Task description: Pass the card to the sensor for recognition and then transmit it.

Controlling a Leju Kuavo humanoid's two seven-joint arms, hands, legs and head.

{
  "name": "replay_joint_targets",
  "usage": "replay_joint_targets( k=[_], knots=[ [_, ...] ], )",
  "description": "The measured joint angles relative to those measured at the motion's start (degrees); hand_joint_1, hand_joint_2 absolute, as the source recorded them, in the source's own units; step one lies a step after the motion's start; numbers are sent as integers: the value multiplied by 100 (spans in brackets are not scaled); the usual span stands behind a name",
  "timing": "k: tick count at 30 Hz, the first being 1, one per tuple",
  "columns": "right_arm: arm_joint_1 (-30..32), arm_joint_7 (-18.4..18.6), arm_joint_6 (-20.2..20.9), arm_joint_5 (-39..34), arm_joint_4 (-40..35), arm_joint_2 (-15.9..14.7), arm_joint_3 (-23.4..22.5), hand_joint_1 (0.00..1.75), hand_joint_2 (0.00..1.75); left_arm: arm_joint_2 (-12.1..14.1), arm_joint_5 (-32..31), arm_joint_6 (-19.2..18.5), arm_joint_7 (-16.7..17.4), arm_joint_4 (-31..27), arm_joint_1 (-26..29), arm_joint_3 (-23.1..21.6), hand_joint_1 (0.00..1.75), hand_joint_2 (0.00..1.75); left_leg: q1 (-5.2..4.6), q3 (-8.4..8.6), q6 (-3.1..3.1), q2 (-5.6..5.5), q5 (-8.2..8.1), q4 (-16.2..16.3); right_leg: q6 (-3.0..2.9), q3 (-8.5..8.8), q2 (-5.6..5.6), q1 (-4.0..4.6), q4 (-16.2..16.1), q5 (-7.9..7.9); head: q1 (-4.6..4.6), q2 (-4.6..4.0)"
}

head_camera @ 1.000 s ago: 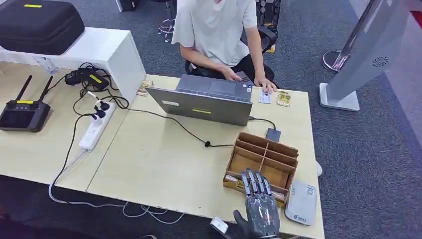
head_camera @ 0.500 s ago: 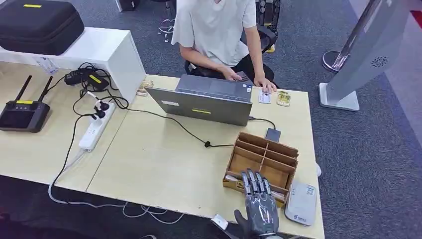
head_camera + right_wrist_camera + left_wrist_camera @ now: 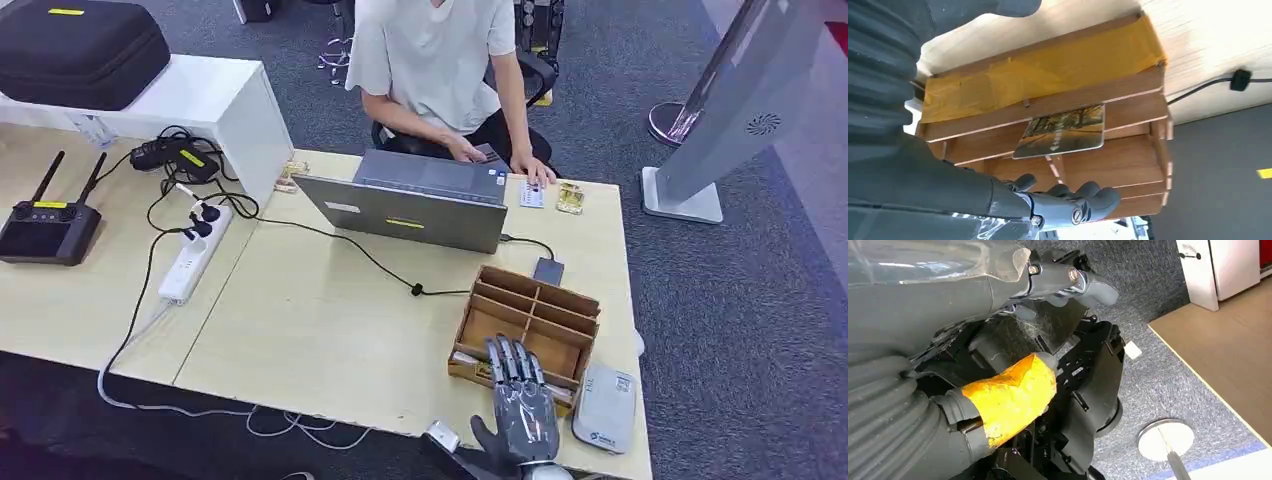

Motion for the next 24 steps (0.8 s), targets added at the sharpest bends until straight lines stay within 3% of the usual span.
replay_joint_targets(
  k=[6, 7, 24],
  knots=[
    [16, 52, 41, 15, -59, 4, -31, 0, 175, 2, -33, 4, 20, 0, -1, 0, 0, 175, 0, -1, 0, 0, 0, 0, 0, -1, 0, 0, 0, 0, 0, 0],
    [16, 52, 39, 15, -59, 4, -35, 175, 175, 0, -35, 4, 22, 0, -1, 2, 0, 175, 0, -1, 0, 0, 0, 0, 0, -1, 0, 1, 0, 0, 0, 0],
    [30, 11, 33, -120, -184, 59, -144, 175, 175, 2, -35, 2, 26, 0, -3, 0, 0, 175, -1, 1, 0, 1, 0, 0, 0, 0, 1, 1, 0, 0, 0, 0]
  ],
)
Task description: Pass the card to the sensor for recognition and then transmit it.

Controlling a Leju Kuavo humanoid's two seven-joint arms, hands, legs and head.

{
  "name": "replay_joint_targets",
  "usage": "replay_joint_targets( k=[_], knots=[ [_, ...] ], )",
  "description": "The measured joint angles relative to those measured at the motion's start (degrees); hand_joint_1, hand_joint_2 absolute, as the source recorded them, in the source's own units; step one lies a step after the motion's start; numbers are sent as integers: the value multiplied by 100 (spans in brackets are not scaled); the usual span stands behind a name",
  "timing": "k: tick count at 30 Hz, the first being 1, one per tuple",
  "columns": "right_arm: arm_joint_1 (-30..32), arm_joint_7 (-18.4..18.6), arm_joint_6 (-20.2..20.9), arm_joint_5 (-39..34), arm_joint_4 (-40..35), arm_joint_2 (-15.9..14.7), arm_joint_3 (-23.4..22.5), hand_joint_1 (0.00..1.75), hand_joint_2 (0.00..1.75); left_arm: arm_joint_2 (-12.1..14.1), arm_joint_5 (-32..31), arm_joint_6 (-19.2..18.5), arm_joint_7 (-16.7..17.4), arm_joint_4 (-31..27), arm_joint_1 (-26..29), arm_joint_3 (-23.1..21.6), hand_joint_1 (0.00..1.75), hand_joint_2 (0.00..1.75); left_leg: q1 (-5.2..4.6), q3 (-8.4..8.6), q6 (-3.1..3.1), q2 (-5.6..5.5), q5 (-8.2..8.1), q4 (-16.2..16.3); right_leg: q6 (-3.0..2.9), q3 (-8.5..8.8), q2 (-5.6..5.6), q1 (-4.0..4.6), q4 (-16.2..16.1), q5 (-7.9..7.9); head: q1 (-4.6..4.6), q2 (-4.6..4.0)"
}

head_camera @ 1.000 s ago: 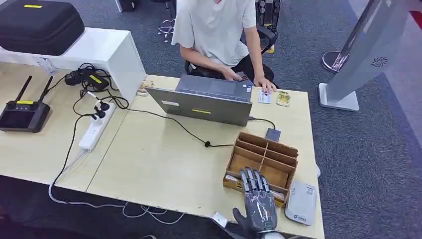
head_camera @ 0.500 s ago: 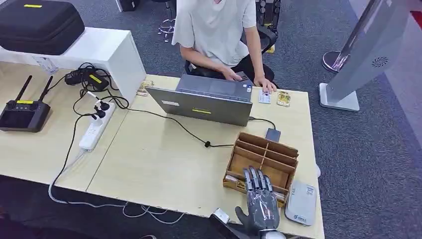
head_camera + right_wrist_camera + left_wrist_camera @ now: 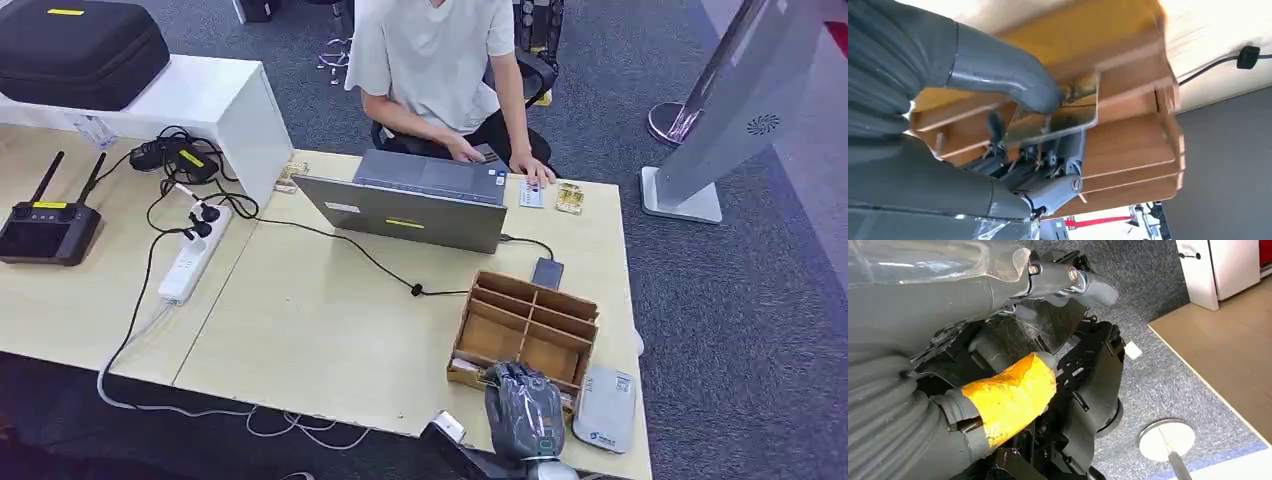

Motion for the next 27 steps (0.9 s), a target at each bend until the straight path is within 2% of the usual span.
replay_joint_targets(
  k=[7, 9, 13, 16, 25, 27],
  knots=[
    [3, -4, 0, 0, -15, 2, -11, 175, 175, 0, -22, 11, 9, 0, 0, 2, 0, 175, 0, 0, 0, 0, 0, 0, 0, 0, 0, 0, 0, 0, 0, 0],
    [9, -4, -7, 0, -18, 9, -26, 175, 175, -13, -254, 162, 68, 2, 5, 4, 0, 175, 0, 0, 0, 0, 0, 0, 0, 1, 0, 0, 0, 0, 0, 0],
    [48, 18, 85, -28, -94, 20, -76, 175, 175, -100, -1245, 273, 600, 35, 242, 343, 0, 175, -1, 0, 0, 2, 0, 0, 0, 0, 1, 0, 0, 0, 0, 0],
    [44, -57, 287, -241, -212, 79, -166, 175, 175, -131, -1346, 275, 787, 33, 353, 503, 0, 175, -1, -1, 0, 1, 0, 0, 0, 1, 0, 0, 0, 0, 2, 0],
    [-297, -112, 985, -118, -994, 410, -522, 175, 175, -155, -1010, 277, 695, 33, 358, 527, 0, 175, 0, -3, -2, 0, 8, 0, 1, 0, 0, 1, 5, 7, 0, 0],
    [-585, 4, 1182, -26, -1210, 539, -573, 175, 175, 21, -982, 275, 526, 29, 353, 477, 0, 175, 3, -3, -4, 8, 9, 0, -5, -5, 11, 3, 8, 12, 0, 0]
  ],
)
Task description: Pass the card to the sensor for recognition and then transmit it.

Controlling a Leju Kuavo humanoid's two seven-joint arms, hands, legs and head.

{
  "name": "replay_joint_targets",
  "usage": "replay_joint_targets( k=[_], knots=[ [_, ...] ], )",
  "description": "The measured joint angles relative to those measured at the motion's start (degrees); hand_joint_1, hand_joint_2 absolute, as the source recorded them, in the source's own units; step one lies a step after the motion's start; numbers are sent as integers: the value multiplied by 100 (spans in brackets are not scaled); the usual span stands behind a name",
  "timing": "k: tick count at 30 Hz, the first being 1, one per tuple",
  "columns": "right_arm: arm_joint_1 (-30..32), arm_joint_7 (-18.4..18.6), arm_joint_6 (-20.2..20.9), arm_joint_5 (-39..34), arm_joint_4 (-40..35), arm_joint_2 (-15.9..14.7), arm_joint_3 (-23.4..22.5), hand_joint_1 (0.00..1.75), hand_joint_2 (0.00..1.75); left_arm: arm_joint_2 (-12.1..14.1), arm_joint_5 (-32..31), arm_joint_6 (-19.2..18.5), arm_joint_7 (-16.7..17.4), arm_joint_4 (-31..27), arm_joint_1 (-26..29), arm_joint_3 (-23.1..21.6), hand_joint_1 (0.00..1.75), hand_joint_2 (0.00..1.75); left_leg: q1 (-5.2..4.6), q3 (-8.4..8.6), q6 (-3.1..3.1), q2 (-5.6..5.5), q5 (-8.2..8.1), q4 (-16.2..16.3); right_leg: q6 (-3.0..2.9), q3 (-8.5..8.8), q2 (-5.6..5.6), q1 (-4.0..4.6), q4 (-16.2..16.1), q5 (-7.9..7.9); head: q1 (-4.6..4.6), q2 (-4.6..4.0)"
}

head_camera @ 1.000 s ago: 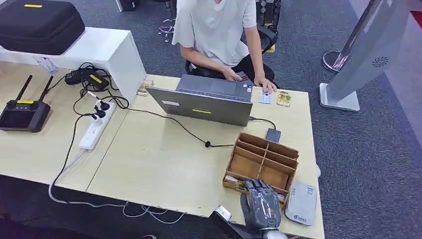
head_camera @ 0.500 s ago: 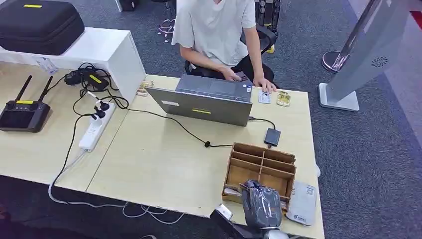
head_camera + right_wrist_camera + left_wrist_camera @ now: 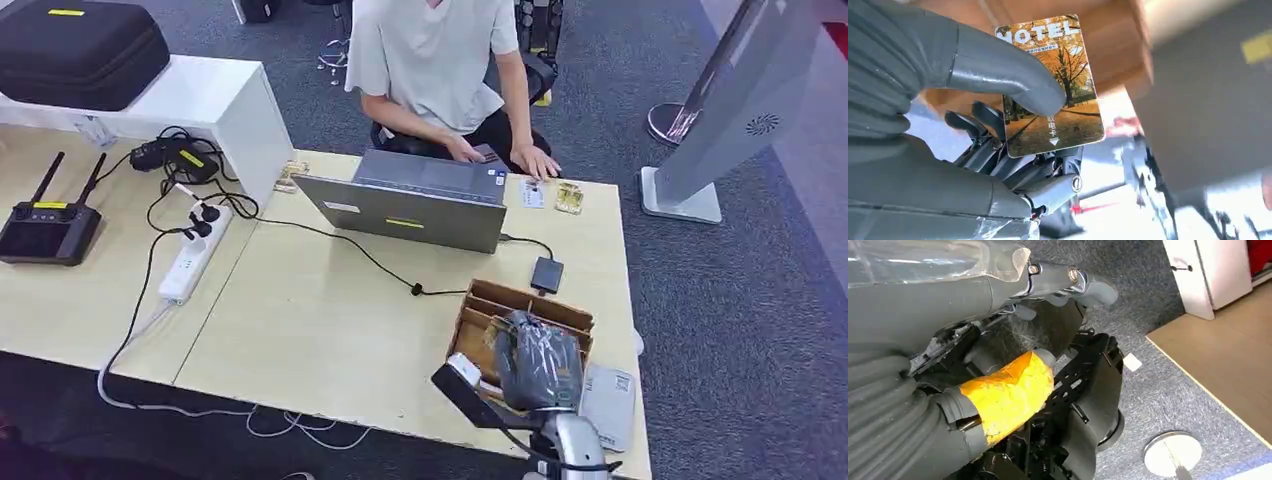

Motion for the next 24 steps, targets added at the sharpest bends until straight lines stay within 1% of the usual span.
replay_joint_targets(
  k=[2, 5, 10, 16, 21, 24],
  knots=[
    [-328, 145, 195, 55, -179, 85, -11, 175, 175, 155, 140, -19, -259, -13, -32, -138, 0, 175, -1, 6, -4, 7, 3, 0, -2, 1, 4, 1, 0, 3, -2, 0],
    [-726, 324, 387, 79, -282, 188, -96, 175, 175, 257, 201, -50, -294, -11, -34, -228, 0, 175, 0, 4, -5, 0, 5, 0, -1, 2, -2, 1, 0, 4, 2, 0],
    [-1314, 605, 543, 258, -252, 365, -280, 175, 175, 261, 180, -133, -215, 19, -114, -328, 0, 175, -1, 3, -5, 2, 6, 0, -1, 3, -1, 1, 0, 5, 2, 0],
    [-1960, 1121, 713, 599, 30, 564, -511, 175, 175, 231, 147, -319, -36, 116, -241, -341, 0, 175, -1, 4, -7, 1, 8, 0, -1, 2, -1, 1, 0, 6, 0, 0],
    [-2356, 1614, 785, 816, 400, 623, -689, 175, 175, 165, 110, -415, 86, 221, -351, -341, 0, 175, -1, 3, -7, 0, 9, 0, -1, 2, -2, 1, 0, 6, 0, 0],
    [-2495, 1732, 783, 857, 639, 632, -841, 175, 175, 113, 107, -444, 134, 277, -407, -341, 0, 175, -1, 3, -7, 0, 9, 1, -1, 2, -2, 1, 0, 6, 2, 0]
  ],
)
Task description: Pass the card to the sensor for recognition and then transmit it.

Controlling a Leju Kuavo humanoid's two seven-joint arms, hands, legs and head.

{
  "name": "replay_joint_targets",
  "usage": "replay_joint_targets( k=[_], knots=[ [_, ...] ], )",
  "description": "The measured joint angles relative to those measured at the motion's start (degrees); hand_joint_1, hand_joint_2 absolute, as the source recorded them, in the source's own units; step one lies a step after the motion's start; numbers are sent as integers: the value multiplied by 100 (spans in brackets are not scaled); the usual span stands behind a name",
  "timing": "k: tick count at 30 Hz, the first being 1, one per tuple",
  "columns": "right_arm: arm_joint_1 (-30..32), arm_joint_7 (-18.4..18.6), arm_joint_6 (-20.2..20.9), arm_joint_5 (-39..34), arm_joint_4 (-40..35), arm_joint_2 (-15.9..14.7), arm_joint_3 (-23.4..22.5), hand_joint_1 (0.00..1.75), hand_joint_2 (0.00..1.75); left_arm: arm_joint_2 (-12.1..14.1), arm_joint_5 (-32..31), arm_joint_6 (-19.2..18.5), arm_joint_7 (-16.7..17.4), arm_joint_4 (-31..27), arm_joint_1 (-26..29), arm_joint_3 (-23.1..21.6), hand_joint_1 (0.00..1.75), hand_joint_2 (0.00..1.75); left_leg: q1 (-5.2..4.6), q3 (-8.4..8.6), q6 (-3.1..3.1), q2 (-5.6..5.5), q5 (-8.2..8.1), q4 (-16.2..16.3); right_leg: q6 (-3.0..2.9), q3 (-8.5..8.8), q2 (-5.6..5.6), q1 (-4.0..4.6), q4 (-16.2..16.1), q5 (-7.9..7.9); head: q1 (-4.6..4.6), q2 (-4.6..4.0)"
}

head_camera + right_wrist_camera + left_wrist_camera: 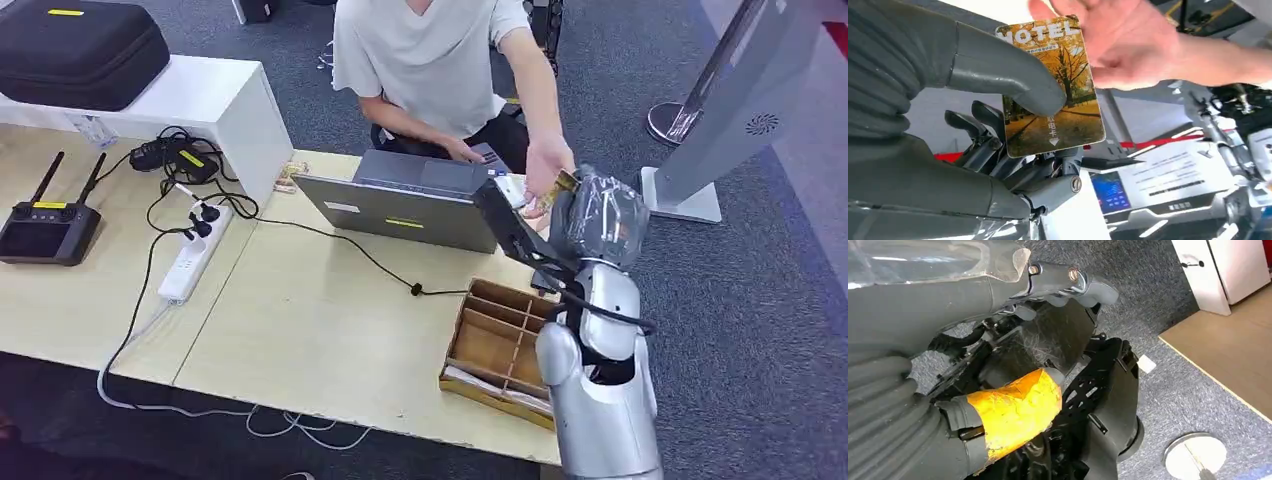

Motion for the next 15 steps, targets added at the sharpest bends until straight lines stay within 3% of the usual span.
replay_joint_targets(
  k=[5, 6, 15],
  knots=[
    [-41, -48, -65, 66, 252, 13, -214, 175, 175, -72, 13, -39, 2, 72, -33, 0, 0, 175, 0, 0, 0, 0, 0, 0, 0, -1, 1, 0, 0, 0, 0, 0],
    [-41, -54, -74, 74, 285, 13, -252, 0, 175, -81, 24, -48, 2, 81, -33, 0, 0, 175, 0, 0, 0, 0, 0, 0, 0, -1, 1, 0, 0, 0, -2, 0],
    [-37, -157, -122, 92, 507, 13, -534, 0, 175, -131, 22, -40, -20, 149, -40, 0, 0, 175, 1, 0, 0, 1, 0, 0, 0, -2, 1, 0, 0, 0, -2, 0]
  ],
)
